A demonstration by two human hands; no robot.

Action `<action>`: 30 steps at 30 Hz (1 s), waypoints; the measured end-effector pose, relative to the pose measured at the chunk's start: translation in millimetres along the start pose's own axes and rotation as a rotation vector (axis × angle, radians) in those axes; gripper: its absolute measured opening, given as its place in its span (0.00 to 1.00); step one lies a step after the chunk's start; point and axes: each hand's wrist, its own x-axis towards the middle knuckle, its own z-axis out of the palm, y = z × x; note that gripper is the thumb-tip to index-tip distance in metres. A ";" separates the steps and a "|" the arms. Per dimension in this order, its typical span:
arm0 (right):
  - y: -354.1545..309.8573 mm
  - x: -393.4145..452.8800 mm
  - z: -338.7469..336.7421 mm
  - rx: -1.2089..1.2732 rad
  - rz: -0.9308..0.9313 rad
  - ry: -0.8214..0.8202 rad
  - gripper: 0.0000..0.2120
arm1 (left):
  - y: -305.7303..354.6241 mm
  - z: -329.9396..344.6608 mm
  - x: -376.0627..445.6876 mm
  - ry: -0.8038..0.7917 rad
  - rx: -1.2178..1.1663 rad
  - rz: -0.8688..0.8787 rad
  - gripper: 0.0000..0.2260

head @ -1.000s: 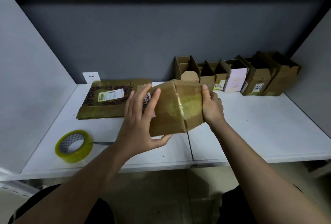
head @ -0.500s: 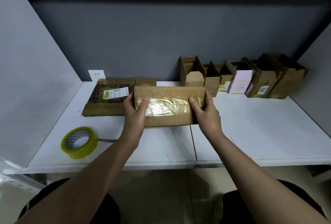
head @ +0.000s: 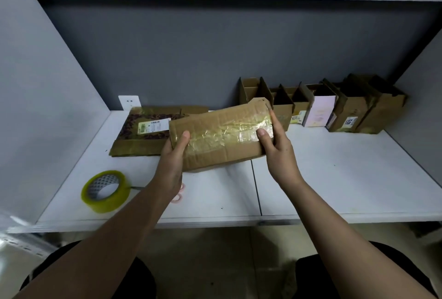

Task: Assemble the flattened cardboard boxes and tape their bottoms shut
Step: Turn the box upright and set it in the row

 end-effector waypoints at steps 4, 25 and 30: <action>3.9 -2.9 4.5 -0.058 -0.025 0.102 0.24 | -3.6 -0.7 2.7 -0.049 0.002 -0.038 0.17; 31.4 6.5 -16.1 -0.005 0.318 0.100 0.18 | -11.1 1.5 -10.4 -0.192 0.373 0.129 0.30; 43.4 -6.2 -11.1 0.014 0.254 0.022 0.21 | -6.3 10.1 -17.6 -0.183 0.279 -0.233 0.18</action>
